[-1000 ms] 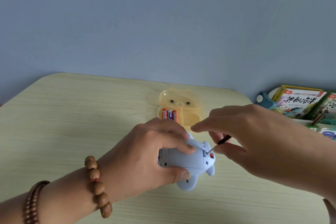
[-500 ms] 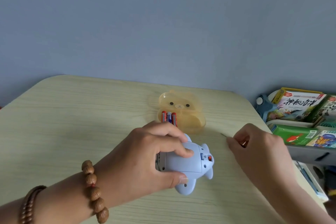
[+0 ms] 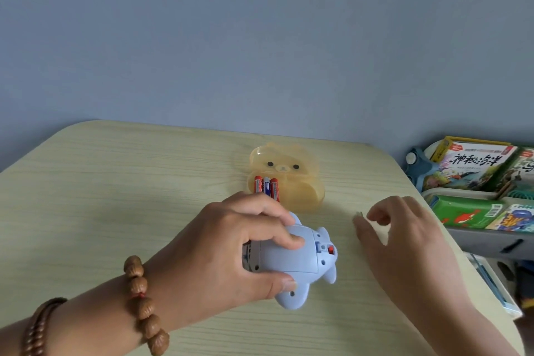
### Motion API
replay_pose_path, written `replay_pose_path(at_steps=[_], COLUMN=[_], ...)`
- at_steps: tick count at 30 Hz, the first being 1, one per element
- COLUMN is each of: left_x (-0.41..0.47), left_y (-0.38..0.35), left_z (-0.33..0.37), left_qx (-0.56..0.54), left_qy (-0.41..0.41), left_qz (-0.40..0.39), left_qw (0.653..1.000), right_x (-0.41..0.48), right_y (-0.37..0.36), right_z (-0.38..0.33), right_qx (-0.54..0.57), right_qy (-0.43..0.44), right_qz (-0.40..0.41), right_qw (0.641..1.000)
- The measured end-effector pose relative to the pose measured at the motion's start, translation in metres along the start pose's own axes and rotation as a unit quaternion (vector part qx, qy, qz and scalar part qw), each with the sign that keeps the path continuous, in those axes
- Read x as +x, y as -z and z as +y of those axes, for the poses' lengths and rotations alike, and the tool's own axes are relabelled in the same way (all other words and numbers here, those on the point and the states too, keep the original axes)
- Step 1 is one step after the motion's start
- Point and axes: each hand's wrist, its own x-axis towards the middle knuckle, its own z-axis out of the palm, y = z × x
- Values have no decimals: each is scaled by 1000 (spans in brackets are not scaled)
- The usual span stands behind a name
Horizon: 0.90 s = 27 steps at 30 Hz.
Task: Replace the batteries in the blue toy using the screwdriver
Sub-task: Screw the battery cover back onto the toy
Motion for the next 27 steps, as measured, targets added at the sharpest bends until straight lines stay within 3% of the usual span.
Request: replay_pose_path(at_steps=[2,5,6,8,10,12,14,16,19,22,27], left_x=[0,0,0,0,-1,-2,-2,-2,1,4,4], left_y=[1,2,2,2,1,1,4,10,8,3,11], left_z=[0,1,1,2,2,4,6,9,9,6,-11], left_qx=[3,8,6,-6,-29,-44,-104,-169,-73,-92,-201], left_qy=[2,7,8,9,13,9,26,52,47,55,108], left_qz=[-2,-13,-14,-13,-9,6,9,-16,-17,-4,-32], left_qw=[1000,1000,1000,1000,999,999,994,984,996,994,973], right_x=[-6,-15,-17,-19,-19,-18,-17,-13,-10,-11,-12], right_y=[20,39,37,23,16,20,26,28,25,23,21], right_z=[-4,-10,-11,-7,-6,-8,-13,-19,-25,-29,-21], right_qx=[75,222,207,174,204,269,392,431,434,428,352], right_qy=[100,170,197,246,234,175,50,-14,-61,-62,61], right_qz=[-1,-214,-257,-236,-200,-214,-267,-287,-302,-287,-279], right_qw=[992,936,923,924,929,923,879,855,847,855,891])
